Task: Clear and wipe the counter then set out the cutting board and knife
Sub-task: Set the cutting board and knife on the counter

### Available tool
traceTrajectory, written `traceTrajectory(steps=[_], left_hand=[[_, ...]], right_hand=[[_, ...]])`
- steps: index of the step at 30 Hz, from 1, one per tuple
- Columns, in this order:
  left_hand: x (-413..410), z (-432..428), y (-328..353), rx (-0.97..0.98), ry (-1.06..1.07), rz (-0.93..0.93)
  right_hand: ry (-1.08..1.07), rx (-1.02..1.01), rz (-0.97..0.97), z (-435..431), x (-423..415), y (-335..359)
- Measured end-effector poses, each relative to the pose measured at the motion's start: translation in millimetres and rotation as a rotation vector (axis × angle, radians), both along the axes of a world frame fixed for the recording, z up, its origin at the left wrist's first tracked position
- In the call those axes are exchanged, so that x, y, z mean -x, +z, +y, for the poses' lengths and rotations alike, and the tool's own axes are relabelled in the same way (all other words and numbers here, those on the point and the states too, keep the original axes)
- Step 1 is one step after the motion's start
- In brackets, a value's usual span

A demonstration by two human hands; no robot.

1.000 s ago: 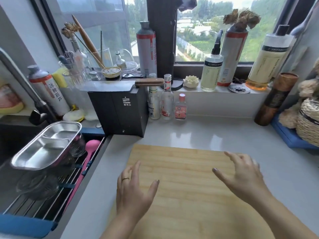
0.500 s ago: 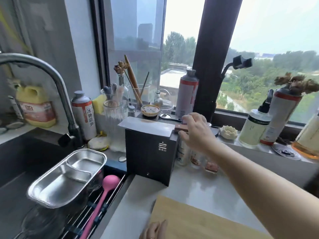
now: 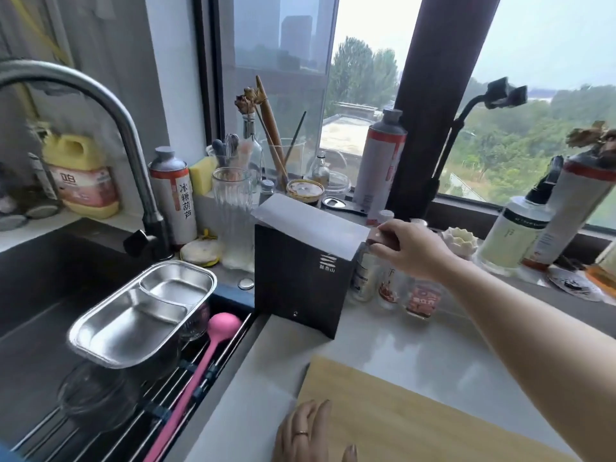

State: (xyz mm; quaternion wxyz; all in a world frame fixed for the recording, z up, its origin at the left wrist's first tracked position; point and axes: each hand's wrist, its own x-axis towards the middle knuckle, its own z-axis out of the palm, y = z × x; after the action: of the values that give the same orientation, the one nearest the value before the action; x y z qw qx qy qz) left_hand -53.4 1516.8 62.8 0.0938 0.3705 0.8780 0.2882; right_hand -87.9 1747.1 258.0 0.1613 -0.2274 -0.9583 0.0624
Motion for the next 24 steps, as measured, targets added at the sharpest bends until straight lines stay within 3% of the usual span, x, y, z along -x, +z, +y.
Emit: traceTrajectory(steps=[2,7,13,17,20,24], left_hand=[[1,-5,2,-0.118,0.077,0.059],[-2,-10,3,-0.012,0.044,0.010],[-18,-10,9,-0.058,0.049,0.052],[-73,1,13,-0.077,-0.083,0.114],[-101,4,12,-0.053,-0.151,0.108],[-105,7,8,-0.011,-0.150,0.068]], right_hand=[[-0.039,0.073,0.074,-12,-35,-4],[-0.283,0.205,0.238,-50,-173,-41],[-0.925,0.439,0.278,-112,-363,-124],[-1.285,0.489,0.319,-138,-444,-156],[-1.409,0.508,0.289,-150,-471,-166],[-1.399,0.526,0.198,-155,-475,-172]])
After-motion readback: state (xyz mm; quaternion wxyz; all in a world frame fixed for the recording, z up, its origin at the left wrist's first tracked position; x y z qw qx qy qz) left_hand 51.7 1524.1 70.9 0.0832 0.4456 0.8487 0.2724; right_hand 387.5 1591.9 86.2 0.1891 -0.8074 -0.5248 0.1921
